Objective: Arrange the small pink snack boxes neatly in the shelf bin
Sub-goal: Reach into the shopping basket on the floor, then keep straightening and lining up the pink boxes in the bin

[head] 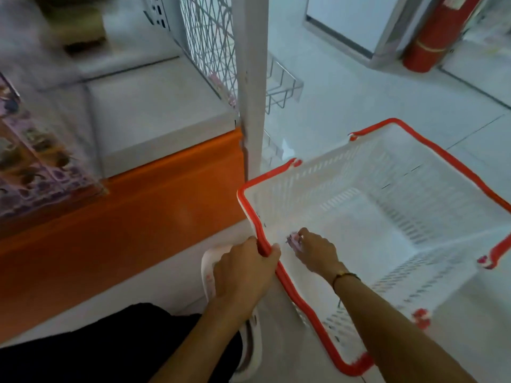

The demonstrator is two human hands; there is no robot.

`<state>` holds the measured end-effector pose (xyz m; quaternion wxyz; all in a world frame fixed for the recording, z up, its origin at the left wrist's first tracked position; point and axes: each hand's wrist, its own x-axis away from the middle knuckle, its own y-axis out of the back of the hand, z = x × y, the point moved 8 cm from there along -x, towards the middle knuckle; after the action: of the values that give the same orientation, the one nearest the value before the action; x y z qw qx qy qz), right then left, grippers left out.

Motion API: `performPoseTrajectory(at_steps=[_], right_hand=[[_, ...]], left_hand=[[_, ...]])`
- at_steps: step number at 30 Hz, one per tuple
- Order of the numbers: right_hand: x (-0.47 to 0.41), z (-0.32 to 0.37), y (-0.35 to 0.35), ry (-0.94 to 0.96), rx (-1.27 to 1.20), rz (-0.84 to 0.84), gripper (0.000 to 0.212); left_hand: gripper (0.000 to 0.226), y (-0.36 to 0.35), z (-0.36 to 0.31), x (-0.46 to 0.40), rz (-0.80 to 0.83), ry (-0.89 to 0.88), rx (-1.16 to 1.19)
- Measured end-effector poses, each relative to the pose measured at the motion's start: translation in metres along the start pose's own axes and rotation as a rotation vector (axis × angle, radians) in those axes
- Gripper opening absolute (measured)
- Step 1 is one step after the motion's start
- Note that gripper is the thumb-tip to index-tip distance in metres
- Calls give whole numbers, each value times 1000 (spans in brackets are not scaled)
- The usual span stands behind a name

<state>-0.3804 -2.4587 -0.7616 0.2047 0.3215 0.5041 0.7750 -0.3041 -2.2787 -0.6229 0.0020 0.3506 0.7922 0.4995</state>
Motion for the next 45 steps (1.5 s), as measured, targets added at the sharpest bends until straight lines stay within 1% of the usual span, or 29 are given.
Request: performPoseTrajectory(at_steps=[5,7,8,10,12,13,15,18,20,23,25,27,30,33,34,35,36,38,40,42,45], right_hand=[[3,-12,-28,-52,76,158,46],[7,-13,-17,-24,121,245,58],[9,-10,-4,2,124,277,59],[17,2,33,83,99,303,45],[31,23,80,192,63,270,31],[41,38,104,251,55,238,28],[66,73,151,374,59,164,24],[108,140,211,551,104,70,23],[133,190,245,678,117,2,25],[165,263,289,829,62,-76,21],[176,310,309,901,30,-81,17],[180,354,319,971,53,-55,17],[175,414,322,1048,133,-19,21],[160,465,319,1086,210,-42,22],[152,481,316,1096,237,-59,22],[143,495,312,1097,258,-76,23],[134,509,308,1092,271,-94,24],[117,532,299,1078,284,-134,26],[102,551,288,1077,280,-160,27],[90,565,279,1075,259,-156,28],[80,581,266,1062,290,-109,24]], left_hand=[[42,1,-2,-5,9,-60,-72],[47,4,-3,-5,29,-81,-109],[50,8,-3,-4,34,-84,-142],[54,21,-4,-2,38,-96,-195],[50,40,-9,5,43,-166,-256],[45,50,-13,11,44,-221,-294],[34,75,-22,26,43,-320,-363],[25,122,-35,59,8,-424,-435],[23,164,-38,83,-58,-492,-509],[27,238,-31,121,-233,-562,-578],[28,285,-16,143,-322,-542,-566],[28,327,4,157,-420,-494,-565],[26,384,48,166,-610,-340,-592],[26,422,96,168,-830,-194,-515],[28,428,111,165,-872,-145,-474],[32,431,125,159,-878,-95,-407],[37,432,139,150,-849,-43,-301],[43,424,160,132,-734,40,-45],[43,415,166,121,-682,14,114],[40,411,167,119,-712,-18,169],[42,410,168,122,-728,-41,173]])
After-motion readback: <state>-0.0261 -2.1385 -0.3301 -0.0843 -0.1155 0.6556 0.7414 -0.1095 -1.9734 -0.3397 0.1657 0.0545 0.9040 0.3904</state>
